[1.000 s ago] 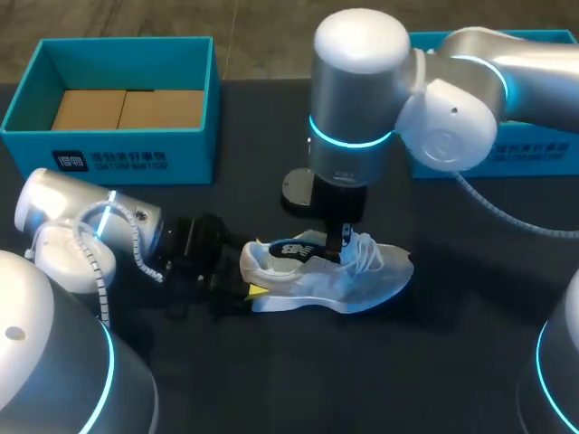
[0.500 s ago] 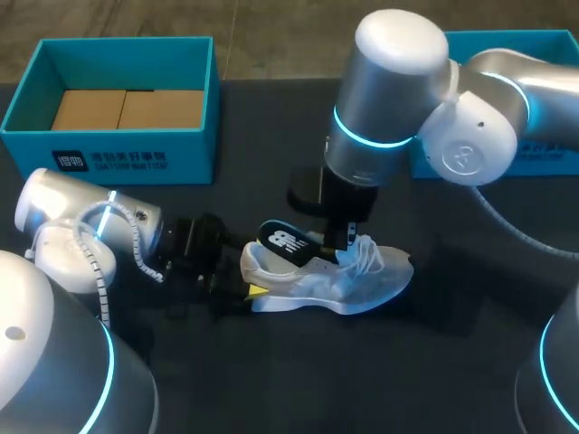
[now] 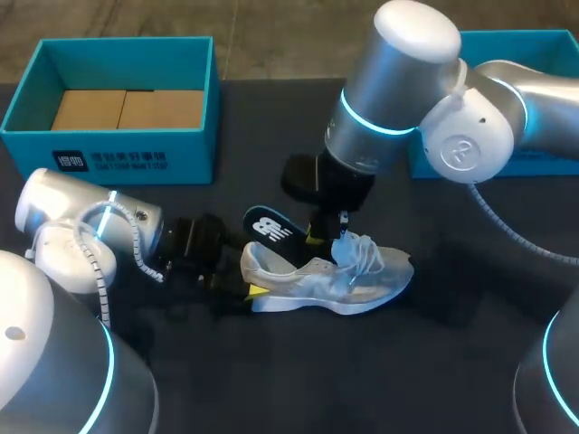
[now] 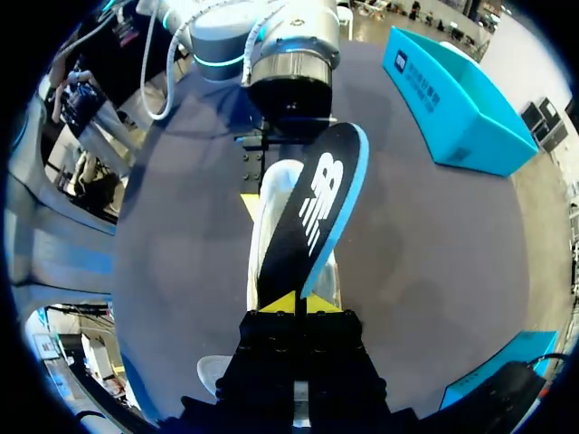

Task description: Take the shoe out of the shoebox, open the shoe tongue, remove and reinsert the insole, then place the shoe into the shoebox

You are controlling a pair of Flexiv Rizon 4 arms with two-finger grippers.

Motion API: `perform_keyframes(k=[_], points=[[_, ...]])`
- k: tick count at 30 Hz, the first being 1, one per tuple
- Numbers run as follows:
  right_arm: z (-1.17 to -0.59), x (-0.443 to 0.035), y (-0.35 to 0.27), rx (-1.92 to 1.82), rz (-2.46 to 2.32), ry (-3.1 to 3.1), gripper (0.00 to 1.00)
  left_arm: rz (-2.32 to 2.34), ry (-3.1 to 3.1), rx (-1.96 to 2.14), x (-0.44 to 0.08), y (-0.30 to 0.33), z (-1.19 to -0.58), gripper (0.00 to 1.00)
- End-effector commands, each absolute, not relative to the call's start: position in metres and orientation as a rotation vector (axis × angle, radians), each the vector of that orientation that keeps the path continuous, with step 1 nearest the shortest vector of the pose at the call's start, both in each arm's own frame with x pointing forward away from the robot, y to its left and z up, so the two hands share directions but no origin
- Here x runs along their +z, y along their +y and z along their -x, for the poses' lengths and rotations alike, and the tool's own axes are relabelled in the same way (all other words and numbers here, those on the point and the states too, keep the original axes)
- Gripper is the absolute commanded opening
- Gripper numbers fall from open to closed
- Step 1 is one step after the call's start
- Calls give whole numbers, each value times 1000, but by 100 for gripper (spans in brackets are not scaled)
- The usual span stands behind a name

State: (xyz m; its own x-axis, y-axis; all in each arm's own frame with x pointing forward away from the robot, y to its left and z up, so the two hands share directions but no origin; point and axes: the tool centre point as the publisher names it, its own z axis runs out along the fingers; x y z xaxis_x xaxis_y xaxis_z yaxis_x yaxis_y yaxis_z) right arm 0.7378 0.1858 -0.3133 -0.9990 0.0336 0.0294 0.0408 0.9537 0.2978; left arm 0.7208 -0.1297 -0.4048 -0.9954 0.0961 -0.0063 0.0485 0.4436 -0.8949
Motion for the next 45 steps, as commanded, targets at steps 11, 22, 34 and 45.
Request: perform_keyframes(k=[11, 22, 34, 45], points=[[-740, -317, 200, -549, 77, -2972, 45, 131, -2633, 1623, -408, -130, -721, 0], [-746, -312, 202, -717, 255, -2830, 43, 131, -2633, 1623, -408, -130, -721, 0], [-743, -313, 221, -778, 319, -2682, 47, 131, -2633, 1623, -408, -130, -721, 0], [-738, -320, 238, -754, 291, -2634, 39, 131, -2633, 1623, -408, -130, -721, 0]])
